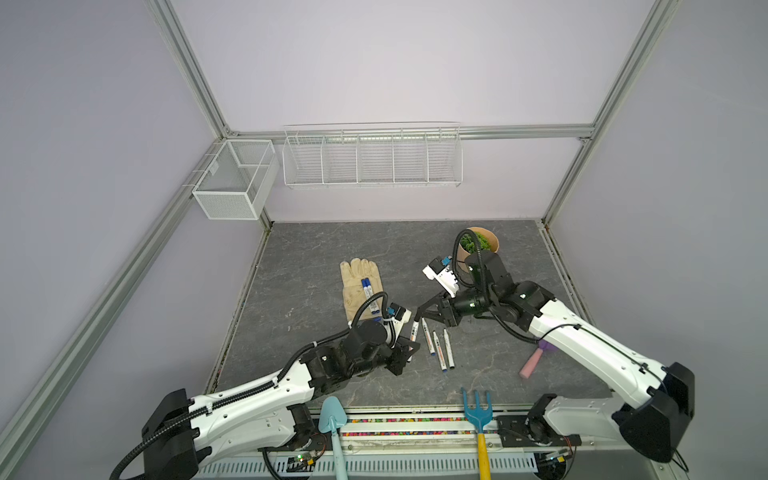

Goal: Insert the pens into the pen caps
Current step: 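Press the black cap down onto the marker held by the left gripper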

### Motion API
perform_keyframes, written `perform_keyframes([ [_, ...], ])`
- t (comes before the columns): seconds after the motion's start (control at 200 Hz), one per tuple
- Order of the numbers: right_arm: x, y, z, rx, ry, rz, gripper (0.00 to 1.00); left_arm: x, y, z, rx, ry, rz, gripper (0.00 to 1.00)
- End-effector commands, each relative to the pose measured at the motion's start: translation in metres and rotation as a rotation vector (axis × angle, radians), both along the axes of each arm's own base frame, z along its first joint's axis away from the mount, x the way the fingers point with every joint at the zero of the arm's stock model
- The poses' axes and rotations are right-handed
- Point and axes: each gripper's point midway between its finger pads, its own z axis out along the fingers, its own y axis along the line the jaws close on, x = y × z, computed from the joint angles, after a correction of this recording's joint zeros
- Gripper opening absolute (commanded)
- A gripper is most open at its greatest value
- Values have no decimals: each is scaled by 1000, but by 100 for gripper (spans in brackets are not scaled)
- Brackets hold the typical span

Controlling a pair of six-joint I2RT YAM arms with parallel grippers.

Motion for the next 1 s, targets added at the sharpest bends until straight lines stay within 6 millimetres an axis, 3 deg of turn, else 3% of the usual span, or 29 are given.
perform_keyframes([
  [0.0,-79,-15,-19,-114,188,195,7,66,23,54,-149,-185,322,0],
  [0.255,-68,-10,-4,-117,87,196,7,52,19,73,-234,-377,267,0],
  [0.645,-48,-10,10,-206,-5,179,7,39,18,70,-189,-514,208,0],
  [0.995,-44,-19,-4,-351,-53,172,7,34,16,67,-130,-553,166,0],
])
